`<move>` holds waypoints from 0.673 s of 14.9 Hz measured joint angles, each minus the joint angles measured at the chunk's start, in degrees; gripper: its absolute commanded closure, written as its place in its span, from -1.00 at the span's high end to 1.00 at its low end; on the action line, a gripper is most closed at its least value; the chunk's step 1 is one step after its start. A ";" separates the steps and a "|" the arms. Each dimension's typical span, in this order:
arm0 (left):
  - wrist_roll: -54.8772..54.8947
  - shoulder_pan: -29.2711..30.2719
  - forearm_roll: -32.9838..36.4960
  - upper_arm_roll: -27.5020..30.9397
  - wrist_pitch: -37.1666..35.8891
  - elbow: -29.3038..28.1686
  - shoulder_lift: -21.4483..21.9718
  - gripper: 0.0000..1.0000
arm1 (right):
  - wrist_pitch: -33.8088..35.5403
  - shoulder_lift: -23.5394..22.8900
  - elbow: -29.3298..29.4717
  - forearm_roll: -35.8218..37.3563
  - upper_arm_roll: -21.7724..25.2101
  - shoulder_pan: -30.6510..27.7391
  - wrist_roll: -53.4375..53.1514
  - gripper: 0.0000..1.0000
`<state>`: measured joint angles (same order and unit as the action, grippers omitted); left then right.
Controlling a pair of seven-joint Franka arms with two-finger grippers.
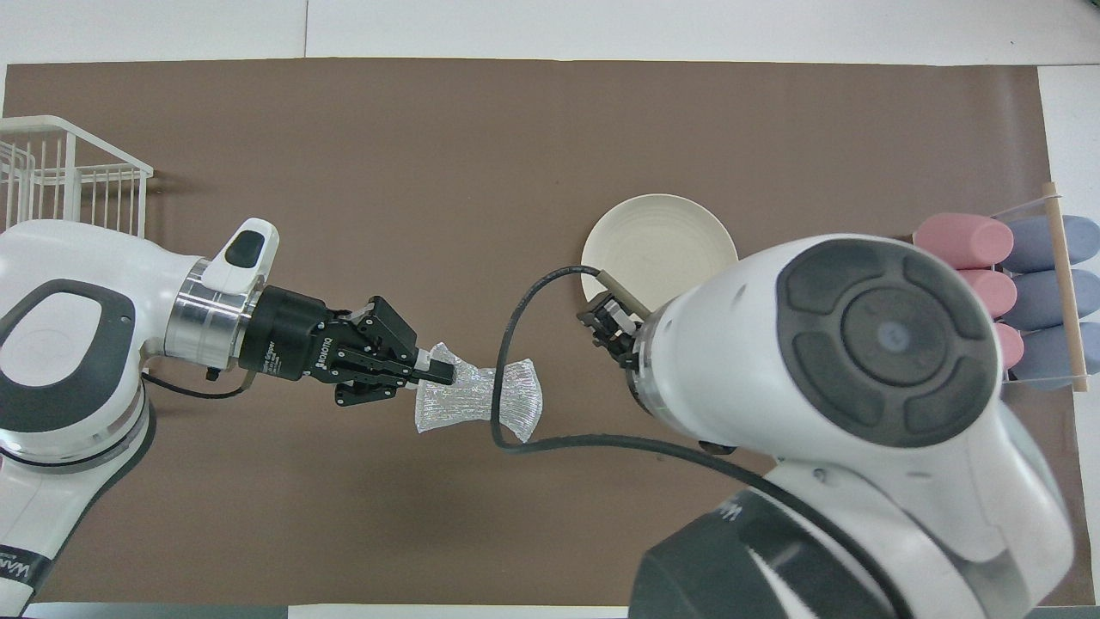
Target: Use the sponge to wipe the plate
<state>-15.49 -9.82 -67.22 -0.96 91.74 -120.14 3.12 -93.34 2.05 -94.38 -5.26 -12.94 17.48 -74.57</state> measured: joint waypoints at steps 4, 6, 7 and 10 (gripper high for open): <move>0.12 4.80 7.94 0.21 1.35 2.34 -0.22 -1.00 | 4.49 1.70 0.01 0.00 0.28 -8.23 21.28 1.00; -0.25 5.45 13.39 0.30 3.93 4.31 -0.74 -1.00 | 5.60 2.27 0.01 0.01 0.36 -11.71 29.65 1.00; -0.77 5.50 16.09 0.27 5.28 5.01 -0.98 -1.00 | 5.68 2.35 0.01 0.02 0.37 -13.47 33.81 1.00; -3.97 5.50 26.58 0.00 8.28 7.10 -1.41 -1.00 | 5.76 2.30 -0.10 0.07 0.49 -19.94 49.53 1.00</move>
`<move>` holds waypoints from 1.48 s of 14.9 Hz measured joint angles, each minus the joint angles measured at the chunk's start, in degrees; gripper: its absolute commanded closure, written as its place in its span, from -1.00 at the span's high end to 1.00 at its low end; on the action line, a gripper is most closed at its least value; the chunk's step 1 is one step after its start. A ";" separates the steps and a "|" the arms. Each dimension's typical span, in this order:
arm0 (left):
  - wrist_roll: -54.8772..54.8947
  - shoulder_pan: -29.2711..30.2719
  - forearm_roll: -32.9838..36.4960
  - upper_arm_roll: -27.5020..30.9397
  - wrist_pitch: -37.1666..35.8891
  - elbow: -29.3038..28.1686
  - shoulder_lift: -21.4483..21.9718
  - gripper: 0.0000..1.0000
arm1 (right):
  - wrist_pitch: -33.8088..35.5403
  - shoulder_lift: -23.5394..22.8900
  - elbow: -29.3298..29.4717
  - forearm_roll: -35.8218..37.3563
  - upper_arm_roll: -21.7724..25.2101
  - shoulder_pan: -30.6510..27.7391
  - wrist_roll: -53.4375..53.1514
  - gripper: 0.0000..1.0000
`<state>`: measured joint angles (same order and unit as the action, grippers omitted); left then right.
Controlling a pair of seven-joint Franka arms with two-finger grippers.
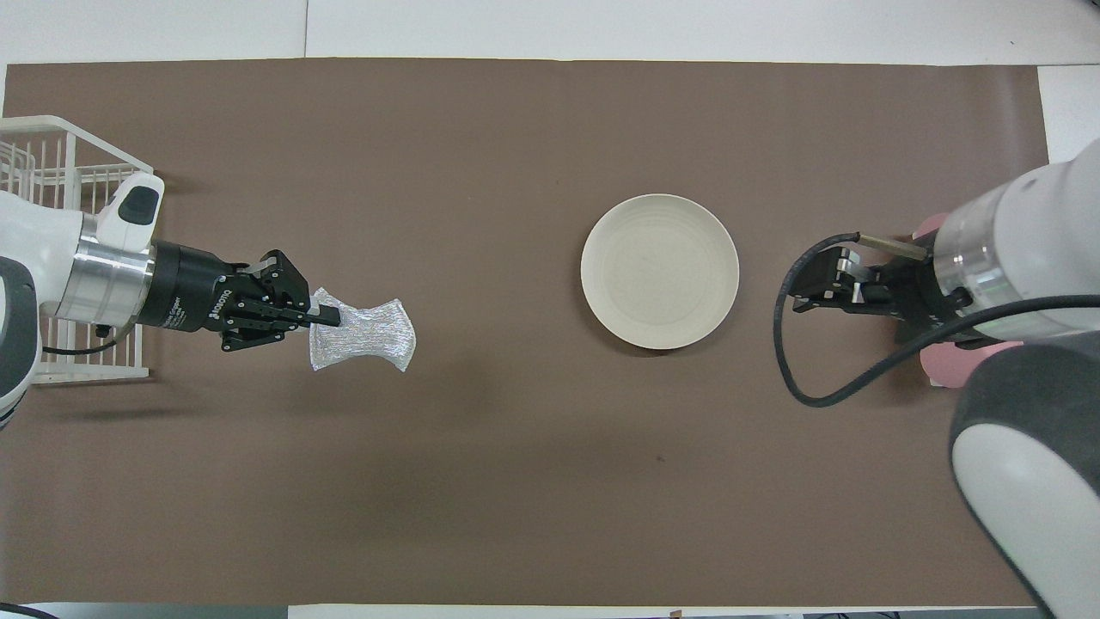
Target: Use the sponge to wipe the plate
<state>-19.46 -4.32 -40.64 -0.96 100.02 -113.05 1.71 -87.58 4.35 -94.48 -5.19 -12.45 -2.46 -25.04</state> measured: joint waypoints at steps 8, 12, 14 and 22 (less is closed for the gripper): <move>-6.71 -2.98 38.21 -1.13 -4.44 7.95 -0.54 -1.00 | 0.10 -0.21 -1.02 2.23 7.41 0.43 19.39 1.00; -6.75 -6.16 57.85 -1.57 -7.91 9.39 -0.89 -1.00 | 0.07 -0.28 -1.05 2.98 15.37 3.15 29.31 1.00; -6.81 -7.27 66.03 -1.75 -8.83 9.54 -0.90 -1.00 | 0.80 -0.28 -1.05 2.98 16.66 3.17 30.25 1.00; -5.59 -7.49 90.56 -1.97 -8.17 8.12 -5.56 -1.00 | 0.84 -0.28 -0.02 2.98 16.66 3.79 30.24 1.00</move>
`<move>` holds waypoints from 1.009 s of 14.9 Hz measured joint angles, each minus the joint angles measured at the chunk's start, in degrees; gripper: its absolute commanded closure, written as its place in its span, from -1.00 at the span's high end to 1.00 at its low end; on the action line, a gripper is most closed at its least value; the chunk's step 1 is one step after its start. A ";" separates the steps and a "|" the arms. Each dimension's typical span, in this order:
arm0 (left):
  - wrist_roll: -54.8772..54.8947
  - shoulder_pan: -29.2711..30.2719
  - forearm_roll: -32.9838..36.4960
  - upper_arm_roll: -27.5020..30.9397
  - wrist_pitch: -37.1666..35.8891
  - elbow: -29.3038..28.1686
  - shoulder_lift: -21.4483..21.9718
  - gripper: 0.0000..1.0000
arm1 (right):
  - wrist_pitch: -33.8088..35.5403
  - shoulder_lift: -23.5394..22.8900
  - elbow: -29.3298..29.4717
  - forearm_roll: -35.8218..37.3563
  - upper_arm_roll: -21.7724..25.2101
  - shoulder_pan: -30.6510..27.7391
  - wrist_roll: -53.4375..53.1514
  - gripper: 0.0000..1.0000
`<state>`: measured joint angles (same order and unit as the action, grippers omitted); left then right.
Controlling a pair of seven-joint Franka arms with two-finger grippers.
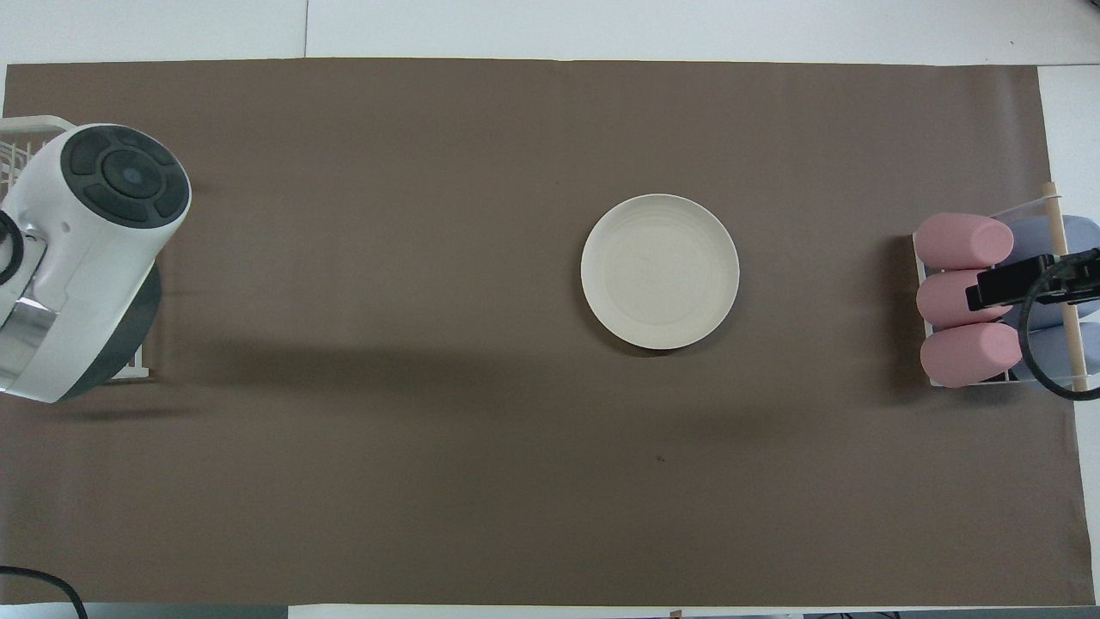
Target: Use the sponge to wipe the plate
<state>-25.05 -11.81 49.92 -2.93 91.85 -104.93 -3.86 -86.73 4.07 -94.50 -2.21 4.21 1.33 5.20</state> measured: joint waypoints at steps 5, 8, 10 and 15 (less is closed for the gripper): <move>0.00 1.54 6.47 0.62 3.70 -2.19 -4.38 -1.00 | 0.00 0.09 0.18 0.00 -0.94 0.25 -1.10 1.00; -3.58 2.08 9.75 0.71 5.65 -4.77 -5.54 -1.00 | -0.17 0.09 0.19 1.14 -0.93 0.44 -1.16 1.00; -7.26 2.08 10.36 0.65 5.86 -5.81 -6.28 -1.00 | -1.52 0.08 0.18 1.55 -0.92 0.45 -1.16 1.00; -13.57 2.08 10.57 0.57 7.67 -5.96 -6.89 -0.90 | -1.93 0.07 0.08 1.56 -0.89 0.45 -1.17 1.00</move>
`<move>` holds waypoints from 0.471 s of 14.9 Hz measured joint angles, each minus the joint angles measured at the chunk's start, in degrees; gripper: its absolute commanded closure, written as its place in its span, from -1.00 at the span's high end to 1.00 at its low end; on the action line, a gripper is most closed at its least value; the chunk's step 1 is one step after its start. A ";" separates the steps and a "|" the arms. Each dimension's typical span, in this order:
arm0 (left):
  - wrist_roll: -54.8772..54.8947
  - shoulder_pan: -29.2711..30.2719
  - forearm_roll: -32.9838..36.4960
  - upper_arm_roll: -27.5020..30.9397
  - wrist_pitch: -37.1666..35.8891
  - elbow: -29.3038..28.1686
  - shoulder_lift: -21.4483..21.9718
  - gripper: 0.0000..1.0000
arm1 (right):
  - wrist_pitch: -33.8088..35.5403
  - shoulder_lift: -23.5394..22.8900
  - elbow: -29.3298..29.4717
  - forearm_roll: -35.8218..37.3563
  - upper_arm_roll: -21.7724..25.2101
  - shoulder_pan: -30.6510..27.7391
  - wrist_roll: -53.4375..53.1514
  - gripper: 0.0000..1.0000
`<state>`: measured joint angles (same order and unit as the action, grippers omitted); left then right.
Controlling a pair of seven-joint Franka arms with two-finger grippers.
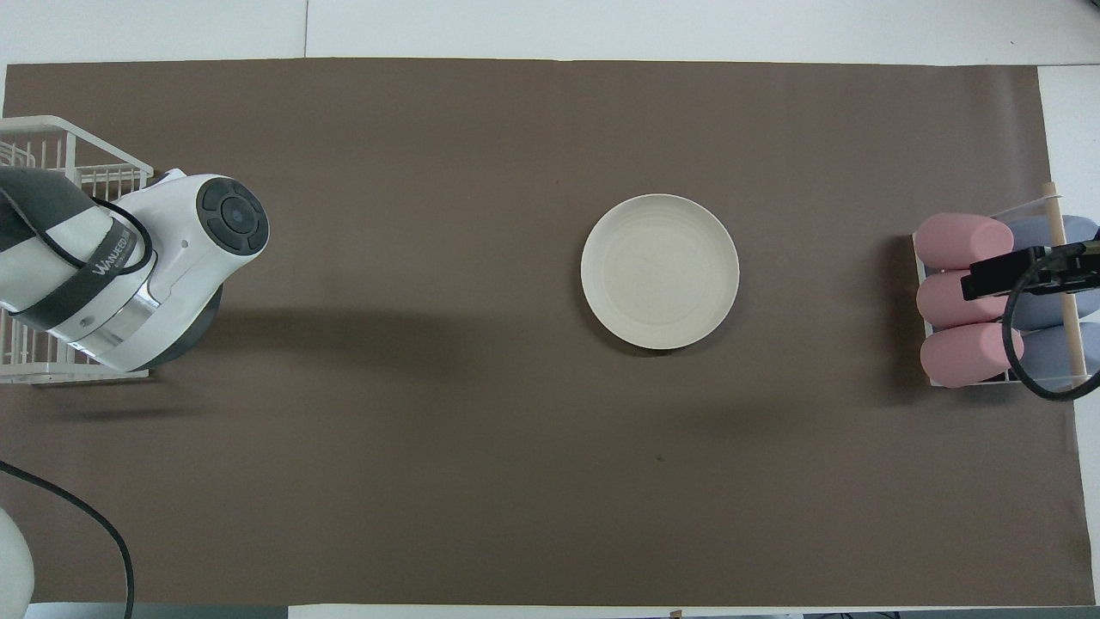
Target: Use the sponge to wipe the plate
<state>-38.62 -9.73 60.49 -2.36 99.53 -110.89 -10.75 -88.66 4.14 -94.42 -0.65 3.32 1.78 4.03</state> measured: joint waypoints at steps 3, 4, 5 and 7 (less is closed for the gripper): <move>-1.31 0.00 -0.03 -0.05 0.97 0.00 0.00 0.88 | 0.00 -0.02 -0.03 0.00 0.00 0.00 -0.14 1.00; -1.49 0.00 -0.04 -0.05 1.02 0.00 0.00 1.00 | 0.00 -0.02 -0.03 0.00 0.03 0.00 -0.19 1.00; -1.56 0.00 -0.04 -0.05 1.03 0.00 0.00 1.00 | 0.00 -0.02 -0.03 0.00 0.10 0.00 -0.20 1.00; -1.62 0.00 -0.04 -0.06 1.06 0.00 0.00 1.00 | 0.00 -0.02 -0.03 0.00 0.17 0.00 -0.21 1.00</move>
<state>-40.23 -9.73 60.46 -2.41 100.59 -110.89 -10.75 -88.66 4.12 -94.45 -0.65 3.49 1.78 3.82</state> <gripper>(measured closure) 0.441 0.000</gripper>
